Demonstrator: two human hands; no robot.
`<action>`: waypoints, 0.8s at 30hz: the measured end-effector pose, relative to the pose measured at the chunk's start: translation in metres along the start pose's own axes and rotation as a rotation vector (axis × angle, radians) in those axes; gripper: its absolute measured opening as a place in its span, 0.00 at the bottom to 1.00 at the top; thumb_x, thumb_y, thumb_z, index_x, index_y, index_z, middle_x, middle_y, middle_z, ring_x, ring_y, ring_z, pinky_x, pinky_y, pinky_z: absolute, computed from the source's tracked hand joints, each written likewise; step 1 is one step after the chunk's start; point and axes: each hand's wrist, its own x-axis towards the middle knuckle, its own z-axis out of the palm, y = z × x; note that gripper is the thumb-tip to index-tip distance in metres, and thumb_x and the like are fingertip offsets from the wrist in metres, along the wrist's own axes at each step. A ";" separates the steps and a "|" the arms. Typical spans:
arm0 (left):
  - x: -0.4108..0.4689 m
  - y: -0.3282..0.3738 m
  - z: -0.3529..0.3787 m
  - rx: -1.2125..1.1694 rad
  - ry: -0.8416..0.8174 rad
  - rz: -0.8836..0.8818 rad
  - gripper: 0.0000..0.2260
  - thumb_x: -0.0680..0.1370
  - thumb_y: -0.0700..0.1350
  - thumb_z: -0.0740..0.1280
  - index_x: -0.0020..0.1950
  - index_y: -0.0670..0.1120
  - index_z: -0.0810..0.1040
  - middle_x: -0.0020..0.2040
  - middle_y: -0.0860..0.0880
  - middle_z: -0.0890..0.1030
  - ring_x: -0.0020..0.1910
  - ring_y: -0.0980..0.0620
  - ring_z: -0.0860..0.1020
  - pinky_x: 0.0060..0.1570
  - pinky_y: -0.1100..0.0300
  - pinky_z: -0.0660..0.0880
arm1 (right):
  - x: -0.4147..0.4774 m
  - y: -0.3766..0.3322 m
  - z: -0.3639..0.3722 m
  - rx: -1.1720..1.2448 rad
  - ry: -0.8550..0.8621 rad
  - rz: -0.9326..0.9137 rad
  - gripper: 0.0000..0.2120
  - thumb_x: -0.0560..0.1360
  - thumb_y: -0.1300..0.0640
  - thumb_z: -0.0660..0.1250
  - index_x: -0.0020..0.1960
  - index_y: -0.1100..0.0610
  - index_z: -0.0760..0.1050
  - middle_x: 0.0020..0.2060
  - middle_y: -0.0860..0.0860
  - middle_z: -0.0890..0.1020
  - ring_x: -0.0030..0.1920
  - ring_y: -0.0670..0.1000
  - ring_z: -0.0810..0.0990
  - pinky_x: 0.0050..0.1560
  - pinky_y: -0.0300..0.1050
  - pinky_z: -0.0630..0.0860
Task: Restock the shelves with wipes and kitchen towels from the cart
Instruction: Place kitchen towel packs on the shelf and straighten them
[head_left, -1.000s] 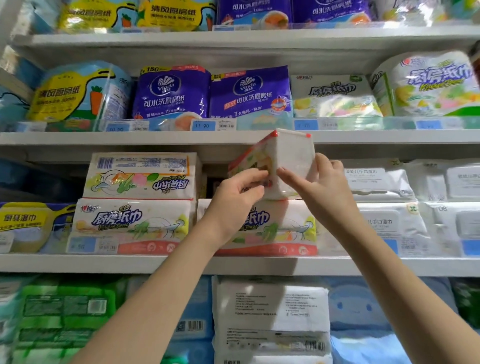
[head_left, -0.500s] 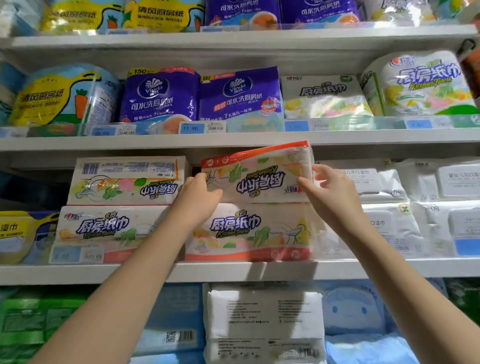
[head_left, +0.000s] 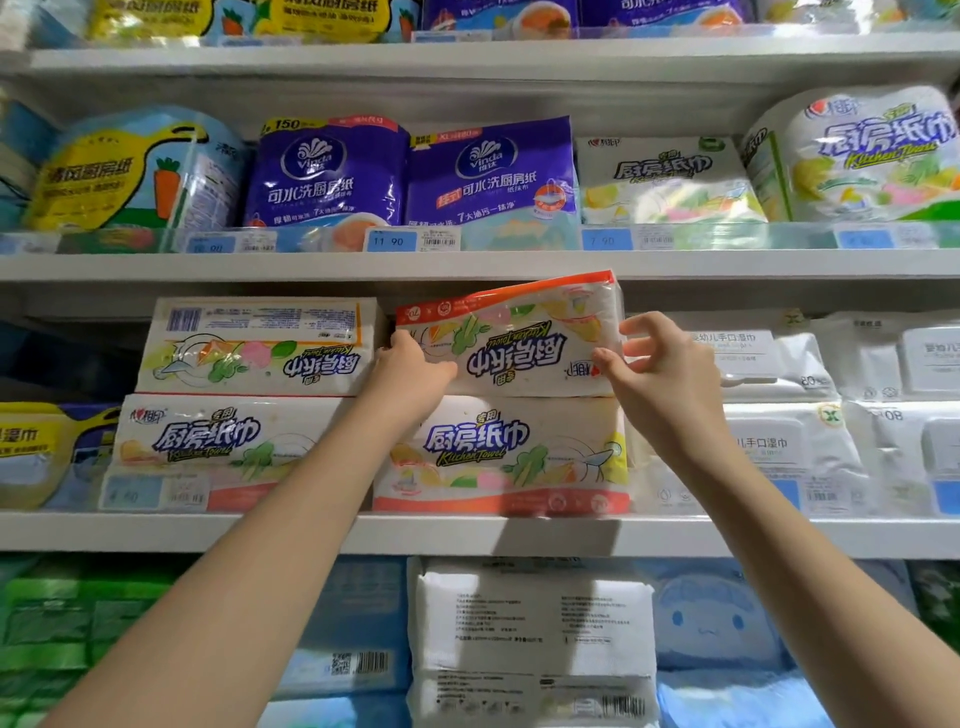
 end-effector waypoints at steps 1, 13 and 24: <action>0.000 0.000 0.000 -0.013 -0.003 0.003 0.27 0.77 0.50 0.65 0.73 0.44 0.60 0.67 0.44 0.71 0.63 0.42 0.72 0.60 0.49 0.72 | 0.000 0.001 0.001 0.006 0.014 0.004 0.11 0.73 0.51 0.71 0.52 0.55 0.77 0.46 0.54 0.84 0.48 0.56 0.80 0.48 0.48 0.75; -0.009 0.002 -0.011 -0.090 0.090 0.114 0.25 0.77 0.51 0.66 0.71 0.45 0.64 0.66 0.45 0.71 0.64 0.44 0.70 0.62 0.50 0.69 | 0.001 0.007 0.000 0.080 0.150 0.022 0.11 0.74 0.51 0.71 0.46 0.60 0.80 0.42 0.53 0.83 0.44 0.53 0.79 0.47 0.46 0.73; -0.016 -0.016 -0.012 0.095 0.095 0.135 0.28 0.77 0.53 0.64 0.74 0.47 0.63 0.72 0.46 0.64 0.70 0.44 0.64 0.68 0.45 0.63 | 0.000 0.012 0.022 0.039 0.115 0.029 0.11 0.76 0.50 0.67 0.49 0.59 0.78 0.46 0.56 0.81 0.47 0.55 0.78 0.45 0.49 0.72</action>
